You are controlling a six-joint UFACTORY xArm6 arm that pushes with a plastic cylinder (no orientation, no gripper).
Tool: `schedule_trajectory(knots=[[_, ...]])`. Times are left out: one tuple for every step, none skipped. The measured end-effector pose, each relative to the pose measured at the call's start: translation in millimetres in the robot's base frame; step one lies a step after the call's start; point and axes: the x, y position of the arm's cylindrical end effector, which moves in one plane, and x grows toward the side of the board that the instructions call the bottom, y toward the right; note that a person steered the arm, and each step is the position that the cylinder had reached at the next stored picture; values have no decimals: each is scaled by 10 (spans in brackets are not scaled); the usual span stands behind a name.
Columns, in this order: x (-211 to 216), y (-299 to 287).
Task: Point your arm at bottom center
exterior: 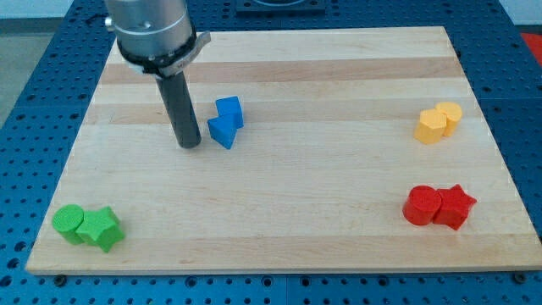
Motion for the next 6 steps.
schedule_trajectory(knots=[[217, 63], [350, 365], [531, 695], [879, 961], [1224, 1440], [1462, 2023]])
